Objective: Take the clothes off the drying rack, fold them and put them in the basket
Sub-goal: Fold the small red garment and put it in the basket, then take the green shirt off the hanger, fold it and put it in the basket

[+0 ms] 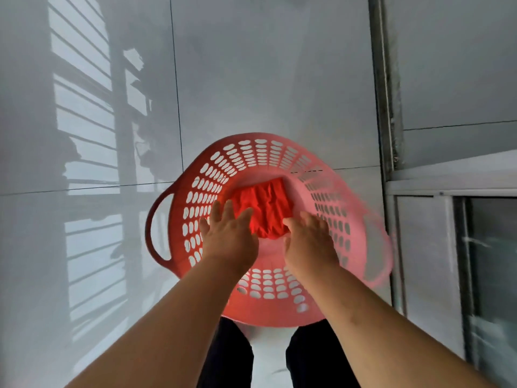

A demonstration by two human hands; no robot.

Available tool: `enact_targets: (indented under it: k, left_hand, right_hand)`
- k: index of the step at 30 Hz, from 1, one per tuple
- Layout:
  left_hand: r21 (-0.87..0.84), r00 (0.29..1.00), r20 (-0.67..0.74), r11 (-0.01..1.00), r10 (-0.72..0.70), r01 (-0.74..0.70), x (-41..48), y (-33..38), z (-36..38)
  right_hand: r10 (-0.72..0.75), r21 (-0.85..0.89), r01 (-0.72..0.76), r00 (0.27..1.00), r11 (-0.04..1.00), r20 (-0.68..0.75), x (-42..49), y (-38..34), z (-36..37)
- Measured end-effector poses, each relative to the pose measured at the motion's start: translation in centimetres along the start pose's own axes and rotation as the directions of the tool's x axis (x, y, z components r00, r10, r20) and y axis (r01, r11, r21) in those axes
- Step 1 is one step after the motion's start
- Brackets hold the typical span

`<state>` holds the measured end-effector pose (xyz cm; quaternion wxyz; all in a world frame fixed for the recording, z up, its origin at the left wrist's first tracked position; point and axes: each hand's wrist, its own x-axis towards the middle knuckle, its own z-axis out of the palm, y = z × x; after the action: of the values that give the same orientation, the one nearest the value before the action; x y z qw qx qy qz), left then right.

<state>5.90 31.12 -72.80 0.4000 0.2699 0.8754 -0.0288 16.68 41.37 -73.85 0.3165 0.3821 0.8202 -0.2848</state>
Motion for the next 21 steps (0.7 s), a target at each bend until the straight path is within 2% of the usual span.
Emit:
enact_targets:
  k: [8, 12, 21]
  left_hand:
    - [-0.040, 0.993, -0.120, 0.999, -0.012, 0.007, -8.3, 0.8, -8.7]
    - [-0.001, 0.983, -0.183, 0.999, -0.032, 0.032, -11.6, 0.5, -11.5]
    - [-0.028, 0.952, -0.285, 0.994, -0.111, 0.108, -21.7, 0.8, -22.4]
  right_hand:
    - [-0.083, -0.016, 0.083, 0.996, 0.996, -0.010, -7.9, -1.8, -8.3]
    - [-0.095, -0.003, 0.095, 0.995, 0.995, 0.020, -11.4, -2.4, -11.1]
    - [-0.224, -0.064, 0.218, 0.970, 0.974, -0.096, -19.2, -7.2, -21.5]
